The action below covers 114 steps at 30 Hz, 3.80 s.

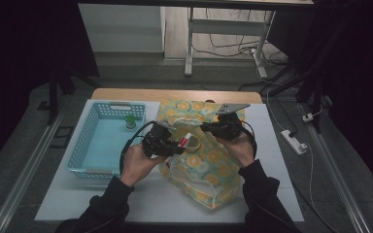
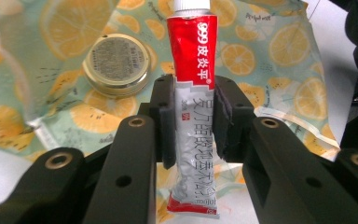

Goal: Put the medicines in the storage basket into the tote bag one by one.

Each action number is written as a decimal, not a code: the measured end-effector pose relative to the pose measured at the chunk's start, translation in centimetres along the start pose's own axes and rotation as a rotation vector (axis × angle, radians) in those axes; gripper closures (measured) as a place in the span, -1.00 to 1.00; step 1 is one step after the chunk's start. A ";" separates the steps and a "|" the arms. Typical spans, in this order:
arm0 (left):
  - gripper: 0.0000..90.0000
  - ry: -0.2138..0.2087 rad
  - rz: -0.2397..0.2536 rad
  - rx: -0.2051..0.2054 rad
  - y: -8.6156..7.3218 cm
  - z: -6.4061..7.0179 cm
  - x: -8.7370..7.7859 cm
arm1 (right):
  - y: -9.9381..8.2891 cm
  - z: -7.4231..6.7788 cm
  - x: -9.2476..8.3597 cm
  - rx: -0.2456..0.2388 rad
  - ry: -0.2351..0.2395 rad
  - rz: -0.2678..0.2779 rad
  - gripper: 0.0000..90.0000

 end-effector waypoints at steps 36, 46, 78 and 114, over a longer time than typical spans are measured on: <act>0.58 -0.028 -0.043 -0.011 4.1 -0.1 5.2 | 0.3 0.1 -0.5 0.005 -0.007 0.027 1.00; 0.58 -0.022 -0.033 -0.004 4.7 -0.3 5.9 | 0.3 0.3 -0.8 0.011 -0.017 0.032 1.00; 0.58 0.236 -0.063 -0.010 3.3 -5.3 8.2 | 0.1 0.0 0.0 0.008 -0.016 0.013 1.00; -0.61 0.101 0.026 0.050 1.4 -4.2 2.9 | -0.1 0.0 0.2 0.008 -0.019 0.006 1.00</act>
Point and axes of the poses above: each handheld gripper's, and its own axes: x roughly forward along the jaws, y roughly out of its top, z roughly to its right, the point moved 1 cm from there along x, roughly forward along the jaws, and after that the axes turned 5 degrees about z, right-handed, at the moved point
